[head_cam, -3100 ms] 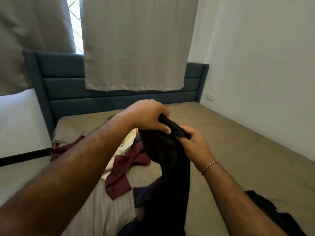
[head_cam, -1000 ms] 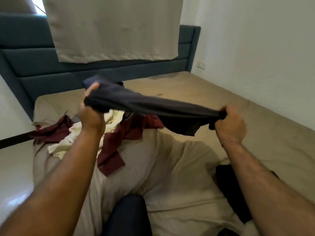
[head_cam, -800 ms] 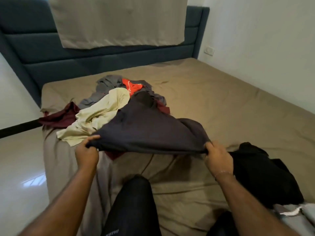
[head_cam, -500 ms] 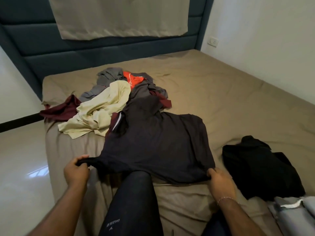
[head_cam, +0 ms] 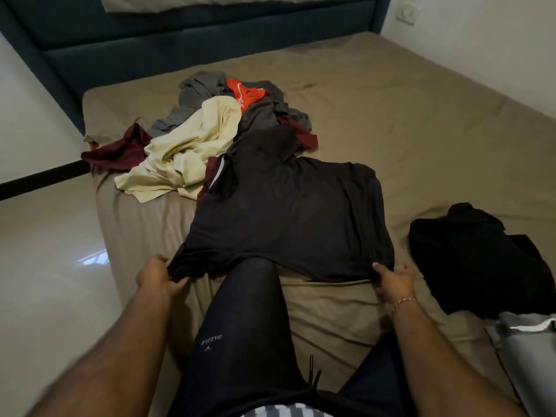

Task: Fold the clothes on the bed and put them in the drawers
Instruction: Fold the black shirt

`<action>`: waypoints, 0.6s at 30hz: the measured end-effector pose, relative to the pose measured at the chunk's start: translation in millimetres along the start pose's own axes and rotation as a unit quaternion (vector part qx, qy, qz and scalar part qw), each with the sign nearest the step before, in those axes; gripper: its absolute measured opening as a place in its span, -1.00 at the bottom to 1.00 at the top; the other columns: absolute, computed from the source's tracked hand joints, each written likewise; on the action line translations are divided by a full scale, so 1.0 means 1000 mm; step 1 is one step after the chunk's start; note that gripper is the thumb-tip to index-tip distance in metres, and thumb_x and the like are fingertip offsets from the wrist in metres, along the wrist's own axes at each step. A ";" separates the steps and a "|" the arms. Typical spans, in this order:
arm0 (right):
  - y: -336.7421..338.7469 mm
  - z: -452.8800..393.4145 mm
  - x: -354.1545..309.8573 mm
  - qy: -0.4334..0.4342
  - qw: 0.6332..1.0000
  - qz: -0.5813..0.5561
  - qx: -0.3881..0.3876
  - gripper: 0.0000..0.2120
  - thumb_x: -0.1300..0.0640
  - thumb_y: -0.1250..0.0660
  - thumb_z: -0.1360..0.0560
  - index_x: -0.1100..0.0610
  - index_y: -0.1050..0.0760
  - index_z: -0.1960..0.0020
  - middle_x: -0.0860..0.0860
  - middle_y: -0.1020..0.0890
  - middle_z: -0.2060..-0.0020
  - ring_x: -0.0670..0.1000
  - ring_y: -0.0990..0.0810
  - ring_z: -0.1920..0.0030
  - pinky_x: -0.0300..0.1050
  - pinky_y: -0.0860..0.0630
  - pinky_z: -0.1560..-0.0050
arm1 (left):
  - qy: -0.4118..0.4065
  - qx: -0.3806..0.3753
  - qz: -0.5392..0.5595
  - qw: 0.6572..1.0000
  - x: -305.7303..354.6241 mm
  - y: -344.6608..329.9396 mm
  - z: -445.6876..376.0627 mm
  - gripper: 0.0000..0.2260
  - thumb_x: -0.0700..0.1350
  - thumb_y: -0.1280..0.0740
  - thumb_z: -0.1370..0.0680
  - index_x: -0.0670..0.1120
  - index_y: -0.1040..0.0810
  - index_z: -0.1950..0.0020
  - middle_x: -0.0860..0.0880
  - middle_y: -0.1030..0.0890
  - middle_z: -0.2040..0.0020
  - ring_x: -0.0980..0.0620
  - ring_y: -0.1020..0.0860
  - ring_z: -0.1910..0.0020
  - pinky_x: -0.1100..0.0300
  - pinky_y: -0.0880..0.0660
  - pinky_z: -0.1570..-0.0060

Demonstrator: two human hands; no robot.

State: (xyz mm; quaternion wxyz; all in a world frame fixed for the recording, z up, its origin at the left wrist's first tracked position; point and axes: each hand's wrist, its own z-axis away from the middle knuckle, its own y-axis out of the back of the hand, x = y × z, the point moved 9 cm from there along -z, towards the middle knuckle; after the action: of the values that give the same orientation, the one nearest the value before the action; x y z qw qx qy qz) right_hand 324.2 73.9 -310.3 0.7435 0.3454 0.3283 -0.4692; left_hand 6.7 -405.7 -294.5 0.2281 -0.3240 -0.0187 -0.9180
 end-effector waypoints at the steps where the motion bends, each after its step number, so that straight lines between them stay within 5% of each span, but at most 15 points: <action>1: -0.003 -0.002 0.004 -0.028 0.999 -0.008 -0.018 -0.38 0.19 -0.48 -0.54 0.11 -0.28 -0.51 0.19 -0.60 -0.11 0.15 -0.63 0.08 0.00 -0.63 0.18 | 0.007 0.020 0.010 1.000 -0.003 -0.001 0.002 -0.61 -0.21 -0.25 -0.64 -0.20 -0.38 -0.48 -0.22 -0.53 -0.29 -0.24 -0.57 -0.22 -0.22 -0.61 -0.06; 3: -0.008 -0.004 0.010 -0.066 0.997 0.008 -0.047 -0.78 0.13 -0.46 -0.56 0.14 -0.50 -0.15 0.11 -0.55 0.20 0.02 -0.47 0.36 -0.22 -0.42 0.53 | 0.026 0.030 0.046 0.998 -0.010 -0.013 0.007 -0.59 -0.21 -0.30 -0.63 -0.19 -0.39 -0.48 -0.19 -0.54 -0.35 -0.24 -0.57 -0.24 -0.16 -0.62 0.04; 6: -0.009 -0.014 0.013 -0.057 0.996 0.043 -0.045 -0.80 0.14 -0.43 -0.58 0.11 -0.46 0.16 0.09 -0.46 0.34 0.01 -0.36 0.42 -0.22 -0.33 0.52 | 0.076 0.006 -0.024 0.997 -0.034 -0.036 0.019 -0.59 -0.07 -0.37 -0.62 -0.04 -0.46 -0.47 -0.09 -0.55 -0.37 -0.18 -0.59 -0.21 -0.07 -0.57 -0.01; 9: -0.006 -0.017 0.001 -0.023 0.999 0.011 -0.031 -0.83 0.18 -0.45 -0.53 0.15 -0.50 0.19 0.17 -0.52 0.22 0.07 -0.45 0.32 -0.09 -0.40 0.34 | 0.077 -0.009 -0.108 0.991 -0.056 -0.042 0.020 -0.66 -0.10 -0.44 -0.58 -0.06 -0.55 -0.35 -0.10 -0.62 -0.23 -0.13 -0.62 0.04 -0.04 -0.58 -0.02; 11: -0.003 -0.017 -0.006 -0.022 0.998 -0.055 -0.031 -0.92 0.22 -0.43 -0.50 0.19 -0.53 0.12 0.19 -0.57 0.13 0.14 -0.55 0.15 0.04 -0.52 0.11 | 0.039 0.002 -0.104 0.994 -0.057 -0.039 0.016 -0.73 -0.19 -0.45 -0.56 -0.15 -0.61 -0.26 -0.15 -0.69 -0.13 -0.16 -0.67 0.04 -0.10 -0.66 -0.06; 14: -0.002 -0.011 -0.012 -0.058 0.975 -0.213 -0.031 -0.95 0.27 -0.33 -0.46 0.14 -0.53 0.14 0.08 -0.61 0.15 0.14 -0.58 -0.02 0.05 -0.54 -0.05 | -0.083 0.030 -0.037 0.995 -0.033 -0.029 0.020 -0.86 -0.22 -0.43 -0.52 -0.10 -0.67 -0.06 -0.14 -0.72 0.04 -0.15 -0.71 0.10 0.00 -0.69 0.24; 18: -0.006 -0.002 -0.022 -0.072 0.956 -0.280 -0.044 -0.89 0.25 -0.30 -0.53 0.11 -0.48 0.16 0.06 -0.60 0.10 0.16 -0.59 -0.11 0.18 -0.55 -0.20 | -0.154 -0.018 0.022 0.988 0.001 -0.033 0.024 -0.85 -0.16 -0.25 -0.65 -0.03 -0.56 -0.17 -0.15 -0.65 -0.12 -0.16 -0.66 -0.05 -0.01 -0.64 0.11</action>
State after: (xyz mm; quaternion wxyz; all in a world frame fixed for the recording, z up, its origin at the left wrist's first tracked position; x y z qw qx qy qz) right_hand 310.4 84.3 -295.0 0.6185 0.1720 0.3782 -0.6670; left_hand 5.5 -372.3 -271.3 0.2366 -0.4657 -0.0302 -0.8522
